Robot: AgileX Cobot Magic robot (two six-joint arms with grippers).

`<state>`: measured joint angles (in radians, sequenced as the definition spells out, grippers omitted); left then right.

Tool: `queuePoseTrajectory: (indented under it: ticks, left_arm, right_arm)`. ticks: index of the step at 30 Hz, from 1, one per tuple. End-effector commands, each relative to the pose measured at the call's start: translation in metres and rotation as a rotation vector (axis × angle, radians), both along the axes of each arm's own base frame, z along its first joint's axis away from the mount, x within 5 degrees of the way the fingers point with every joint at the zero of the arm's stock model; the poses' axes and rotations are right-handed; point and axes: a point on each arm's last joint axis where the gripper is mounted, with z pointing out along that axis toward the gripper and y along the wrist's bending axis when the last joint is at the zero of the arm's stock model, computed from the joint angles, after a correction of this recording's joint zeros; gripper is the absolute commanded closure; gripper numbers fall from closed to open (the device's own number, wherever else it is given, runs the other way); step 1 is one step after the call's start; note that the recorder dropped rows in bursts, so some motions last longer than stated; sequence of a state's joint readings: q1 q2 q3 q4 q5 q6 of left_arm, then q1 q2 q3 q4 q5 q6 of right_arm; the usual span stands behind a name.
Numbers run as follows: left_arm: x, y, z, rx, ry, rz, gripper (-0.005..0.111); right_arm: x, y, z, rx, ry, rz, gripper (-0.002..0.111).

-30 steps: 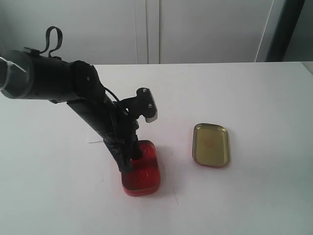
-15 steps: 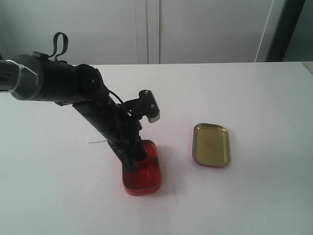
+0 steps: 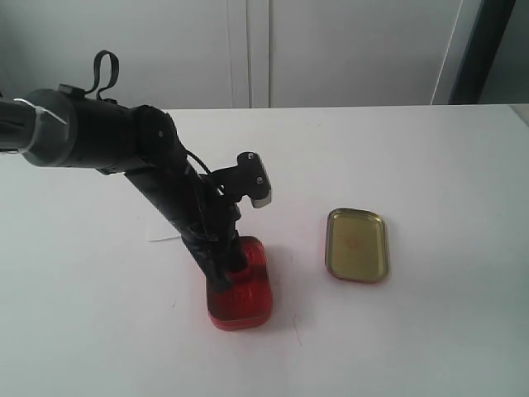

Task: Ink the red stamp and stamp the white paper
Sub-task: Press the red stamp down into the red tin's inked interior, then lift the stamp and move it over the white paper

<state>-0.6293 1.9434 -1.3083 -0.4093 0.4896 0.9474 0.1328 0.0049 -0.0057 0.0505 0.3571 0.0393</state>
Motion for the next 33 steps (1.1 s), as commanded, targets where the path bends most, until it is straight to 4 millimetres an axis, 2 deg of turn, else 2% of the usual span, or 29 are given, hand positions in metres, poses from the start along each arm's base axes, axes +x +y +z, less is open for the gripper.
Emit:
queuePoseTrajectory:
  ticks: [1,11,28,33]
  left_arm:
    - [-0.002,-0.002,0.012,0.006,0.015,-0.029,0.107]
    - [-0.002,-0.003,0.038,-0.029,-0.019,-0.04,0.107]
    - [-0.003,-0.002,0.039,-0.029,-0.018,-0.041,0.107]
    - [0.004,0.004,0.048,-0.042,-0.034,-0.009,0.107]
  right_arm:
    - [0.0,0.0,0.0,-0.002,-0.014,-0.006,0.108]
    - [0.0,0.0,0.0,0.0,-0.013,-0.006,0.108]
    - [0.0,0.0,0.0,0.0,-0.013,-0.006,0.108]
    - [0.0,0.0,0.0,0.0,-0.013,-0.006,0.108]
